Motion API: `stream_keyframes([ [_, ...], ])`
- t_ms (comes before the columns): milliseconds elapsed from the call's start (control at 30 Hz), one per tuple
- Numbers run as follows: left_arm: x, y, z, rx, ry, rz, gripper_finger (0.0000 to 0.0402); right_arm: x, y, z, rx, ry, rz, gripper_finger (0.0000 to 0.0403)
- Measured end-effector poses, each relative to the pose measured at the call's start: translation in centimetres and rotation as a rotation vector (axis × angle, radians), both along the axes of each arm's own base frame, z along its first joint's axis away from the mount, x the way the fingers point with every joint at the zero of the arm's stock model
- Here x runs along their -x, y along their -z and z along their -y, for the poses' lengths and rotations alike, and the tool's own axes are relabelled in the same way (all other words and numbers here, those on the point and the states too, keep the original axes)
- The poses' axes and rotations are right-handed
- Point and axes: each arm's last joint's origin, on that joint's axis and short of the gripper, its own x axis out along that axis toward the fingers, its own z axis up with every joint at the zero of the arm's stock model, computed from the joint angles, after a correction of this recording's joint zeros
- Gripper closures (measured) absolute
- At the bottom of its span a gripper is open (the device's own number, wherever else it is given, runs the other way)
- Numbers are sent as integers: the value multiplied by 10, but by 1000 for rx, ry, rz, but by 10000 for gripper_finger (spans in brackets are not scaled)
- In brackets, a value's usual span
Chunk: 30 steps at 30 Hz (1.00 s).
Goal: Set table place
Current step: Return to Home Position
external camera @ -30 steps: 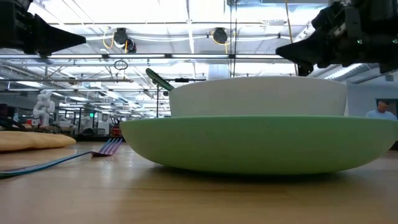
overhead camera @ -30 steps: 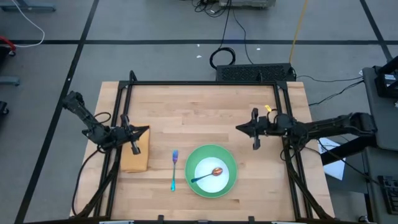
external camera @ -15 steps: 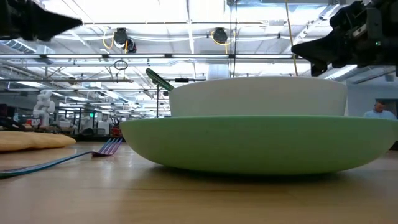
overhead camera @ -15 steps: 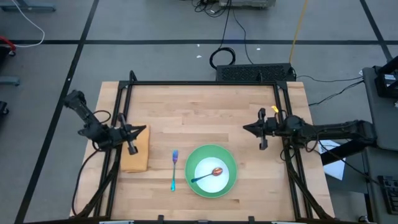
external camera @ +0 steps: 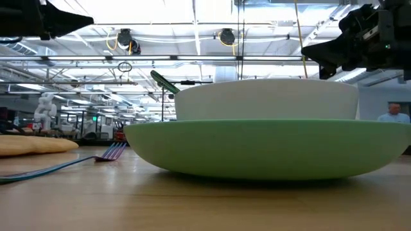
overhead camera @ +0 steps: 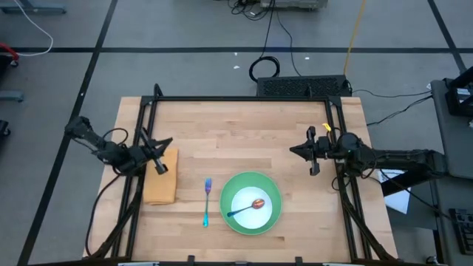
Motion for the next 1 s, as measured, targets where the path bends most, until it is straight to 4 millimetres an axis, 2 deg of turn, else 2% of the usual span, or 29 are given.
stream_keyframes([
  [133,-10,9,1,12,133,-55,401,1,0,6,-27,-7,-1,403],
  [333,-21,19,-7,101,253,-101,401,2,-1,8,-53,-37,6,403],
  [500,-32,28,-25,168,209,-166,401,3,-1,9,-49,-59,6,403],
  [600,-34,21,-33,164,227,-165,401,3,-3,10,-51,-52,21,403],
  [833,-30,-16,-41,129,308,-150,401,8,-5,11,-57,-94,35,403],
  [1000,-23,-14,-40,136,345,-220,401,13,-3,10,-43,-83,15,403],
])
